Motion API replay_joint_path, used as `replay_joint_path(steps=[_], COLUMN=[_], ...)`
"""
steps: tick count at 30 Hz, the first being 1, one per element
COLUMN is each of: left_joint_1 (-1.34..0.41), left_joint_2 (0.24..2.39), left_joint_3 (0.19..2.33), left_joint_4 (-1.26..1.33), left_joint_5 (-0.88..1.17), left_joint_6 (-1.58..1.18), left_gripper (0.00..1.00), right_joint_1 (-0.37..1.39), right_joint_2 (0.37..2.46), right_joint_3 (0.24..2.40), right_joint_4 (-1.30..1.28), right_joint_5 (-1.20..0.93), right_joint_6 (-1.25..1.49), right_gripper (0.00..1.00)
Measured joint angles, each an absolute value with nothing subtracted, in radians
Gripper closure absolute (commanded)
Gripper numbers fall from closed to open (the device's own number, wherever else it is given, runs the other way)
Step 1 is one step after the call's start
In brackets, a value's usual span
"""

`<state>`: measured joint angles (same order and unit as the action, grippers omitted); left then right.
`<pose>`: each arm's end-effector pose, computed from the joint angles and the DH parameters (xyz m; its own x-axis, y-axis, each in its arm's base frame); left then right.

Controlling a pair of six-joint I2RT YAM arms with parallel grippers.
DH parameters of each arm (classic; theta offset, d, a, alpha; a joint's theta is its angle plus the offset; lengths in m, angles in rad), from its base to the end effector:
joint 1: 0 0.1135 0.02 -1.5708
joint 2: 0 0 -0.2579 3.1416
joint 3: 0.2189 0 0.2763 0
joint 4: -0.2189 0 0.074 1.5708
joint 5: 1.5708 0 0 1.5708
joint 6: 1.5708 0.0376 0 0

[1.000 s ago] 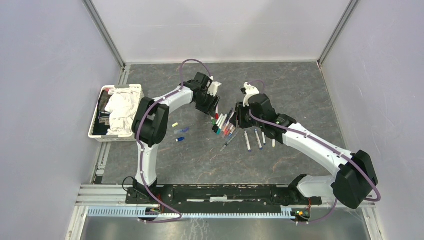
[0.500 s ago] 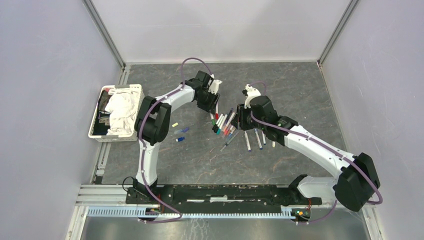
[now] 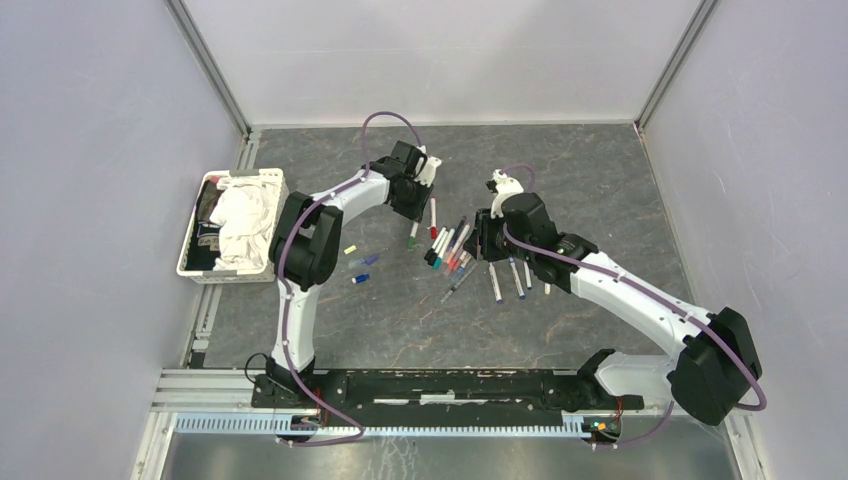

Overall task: Open the pen caps
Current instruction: Pick up the pen from the center of the board.

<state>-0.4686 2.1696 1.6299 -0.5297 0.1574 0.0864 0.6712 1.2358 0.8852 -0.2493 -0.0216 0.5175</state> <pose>0.4265 -0.2225 0.1419 -0.7352 0.4677 -0.4907 0.5789 0.8098 -0.0955 0.2354 0.1880 0.2578 -0.6987 0.0767 -0.7113 -0.3338 0.8444 0.4189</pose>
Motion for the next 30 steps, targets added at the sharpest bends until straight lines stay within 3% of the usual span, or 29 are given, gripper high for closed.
replay_joint_path(steps=[3,4,9,14,30], left_joint_1=[-0.468,-0.466,-0.467,-0.467,-0.468], left_joint_2=[2.166,2.165,2.161,2.137,1.781], left_joint_3=[1.622,1.622,1.626,1.636,1.647], left_joint_4=[-0.522,-0.522,-0.53,-0.636,-1.005], left_joint_5=[0.158,0.159,0.162,0.201,0.593], left_joint_6=[0.097,0.101,0.131,0.187,0.54], left_gripper=[0.95,0.97,0.98,0.98,0.98], right_joint_1=[0.67,0.669,0.666,0.664,0.632], right_joint_2=[1.236,1.236,1.231,1.229,1.262], right_joint_3=[0.884,0.881,0.854,0.85,0.902], right_joint_4=[-0.247,-0.244,-0.232,-0.208,-0.156], right_joint_5=[-0.025,-0.027,-0.038,-0.077,-0.33], right_joint_6=[0.516,0.515,0.515,0.516,0.328], right_gripper=[0.61,0.6,0.55,0.42,0.23])
